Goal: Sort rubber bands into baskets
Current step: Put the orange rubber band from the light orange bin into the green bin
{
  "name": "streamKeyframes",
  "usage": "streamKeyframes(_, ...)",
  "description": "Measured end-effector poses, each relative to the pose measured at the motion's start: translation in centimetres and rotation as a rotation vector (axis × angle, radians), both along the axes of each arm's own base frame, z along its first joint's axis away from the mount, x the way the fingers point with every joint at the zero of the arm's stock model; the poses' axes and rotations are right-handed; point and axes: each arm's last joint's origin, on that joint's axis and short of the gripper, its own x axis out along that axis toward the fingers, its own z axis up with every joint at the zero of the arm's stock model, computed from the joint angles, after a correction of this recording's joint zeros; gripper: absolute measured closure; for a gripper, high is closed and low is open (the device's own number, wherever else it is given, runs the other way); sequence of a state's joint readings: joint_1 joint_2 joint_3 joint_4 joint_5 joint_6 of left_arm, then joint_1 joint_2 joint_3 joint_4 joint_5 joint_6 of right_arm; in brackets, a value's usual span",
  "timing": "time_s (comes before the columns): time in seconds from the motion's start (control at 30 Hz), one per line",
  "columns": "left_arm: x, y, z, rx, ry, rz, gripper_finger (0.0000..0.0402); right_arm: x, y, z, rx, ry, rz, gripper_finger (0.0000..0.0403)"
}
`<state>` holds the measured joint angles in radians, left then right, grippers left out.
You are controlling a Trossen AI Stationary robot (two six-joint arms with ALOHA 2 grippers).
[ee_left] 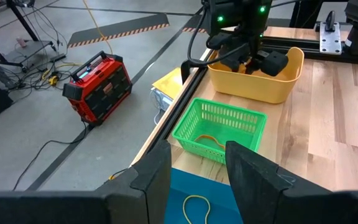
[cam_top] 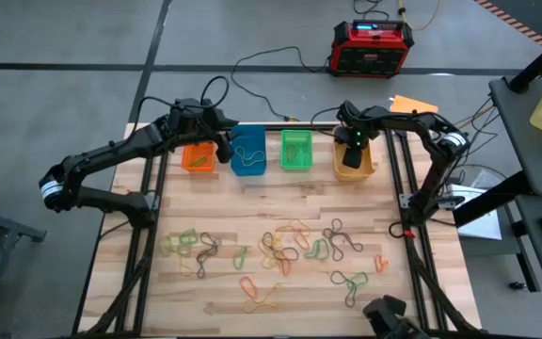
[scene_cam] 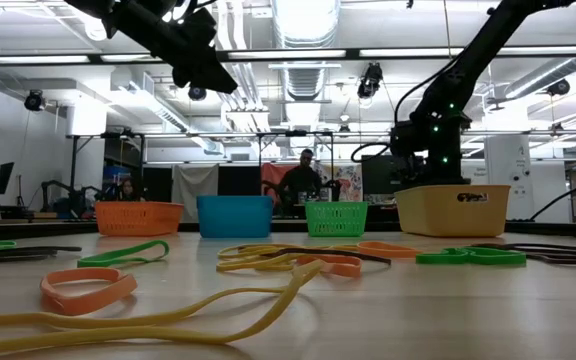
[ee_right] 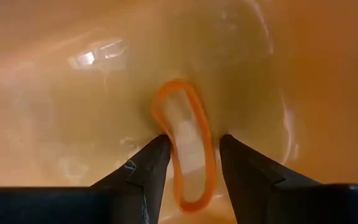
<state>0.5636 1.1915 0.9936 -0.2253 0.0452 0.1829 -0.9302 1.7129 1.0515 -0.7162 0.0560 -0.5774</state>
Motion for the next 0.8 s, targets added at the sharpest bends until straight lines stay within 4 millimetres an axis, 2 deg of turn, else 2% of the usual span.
streamKeyframes(0.13,0.0,0.0,0.0,0.0,0.0,0.0,0.0264,0.0,0.0,-0.1,0.0,0.005,0.0,0.03)
streamKeyframes(0.33,0.0,0.0,0.0,0.0,0.0,0.0,0.0264,0.0,0.0,-0.1,0.003,0.008,-0.001,0.0384)
streamKeyframes(0.47,0.0,0.0,0.0,0.0,0.0,0.0,0.0264,-0.1,0.1,0.6,0.002,0.012,-0.032,0.0392)
streamKeyframes(0.8,0.1,-0.1,0.0,0.0,-0.001,-0.004,0.0264,-0.6,0.8,4.7,-0.094,-0.054,-0.071,0.0394)
